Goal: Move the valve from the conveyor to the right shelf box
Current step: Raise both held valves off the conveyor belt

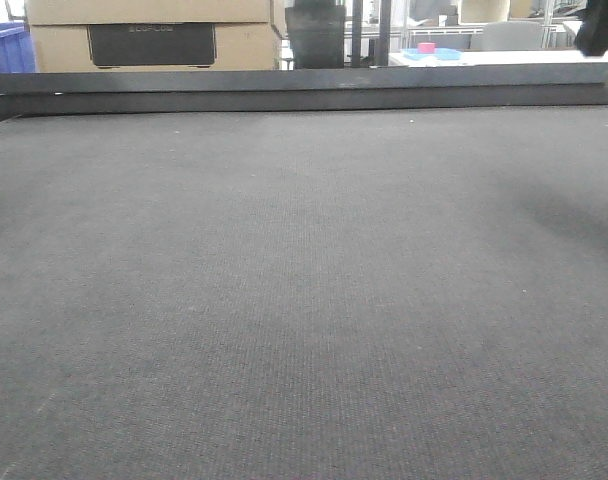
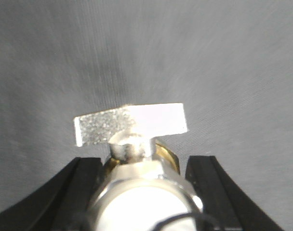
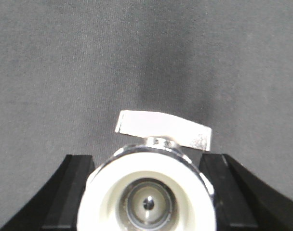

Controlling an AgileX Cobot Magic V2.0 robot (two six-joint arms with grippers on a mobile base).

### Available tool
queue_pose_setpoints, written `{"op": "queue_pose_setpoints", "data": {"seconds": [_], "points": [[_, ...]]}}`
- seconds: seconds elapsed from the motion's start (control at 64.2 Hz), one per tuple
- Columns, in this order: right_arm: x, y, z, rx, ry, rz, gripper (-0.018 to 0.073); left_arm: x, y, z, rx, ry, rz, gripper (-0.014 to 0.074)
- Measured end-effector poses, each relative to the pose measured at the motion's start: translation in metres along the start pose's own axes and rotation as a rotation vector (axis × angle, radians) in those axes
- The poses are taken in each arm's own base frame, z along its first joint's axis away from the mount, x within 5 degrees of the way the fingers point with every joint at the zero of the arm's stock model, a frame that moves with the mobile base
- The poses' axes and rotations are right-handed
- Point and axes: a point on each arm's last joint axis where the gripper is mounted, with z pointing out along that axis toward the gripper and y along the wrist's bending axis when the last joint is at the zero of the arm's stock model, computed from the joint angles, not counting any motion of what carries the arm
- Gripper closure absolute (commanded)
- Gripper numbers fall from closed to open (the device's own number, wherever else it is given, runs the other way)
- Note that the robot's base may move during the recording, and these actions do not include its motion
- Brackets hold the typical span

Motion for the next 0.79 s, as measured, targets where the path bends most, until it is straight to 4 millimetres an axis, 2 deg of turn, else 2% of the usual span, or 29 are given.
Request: {"op": "queue_pose_setpoints", "data": {"seconds": [0.187, 0.389, 0.545, 0.794], "points": [[-0.006, 0.002, -0.025, -0.002, -0.036, -0.006, 0.0712, -0.008, -0.008, -0.04, -0.009, -0.124, 0.007, 0.0708], [-0.014, 0.004, -0.047, -0.004, -0.082, -0.011, 0.0712, -0.011, -0.019, -0.071, -0.005, -0.22, 0.016, 0.0708], [-0.019, 0.004, -0.057, -0.005, -0.117, -0.014, 0.0712, -0.011, -0.022, -0.083, -0.003, -0.25, 0.015, 0.0708], [-0.021, 0.004, -0.058, -0.005, -0.131, -0.014, 0.0712, -0.01, -0.019, -0.084, -0.031, -0.247, 0.019, 0.0708]]}}
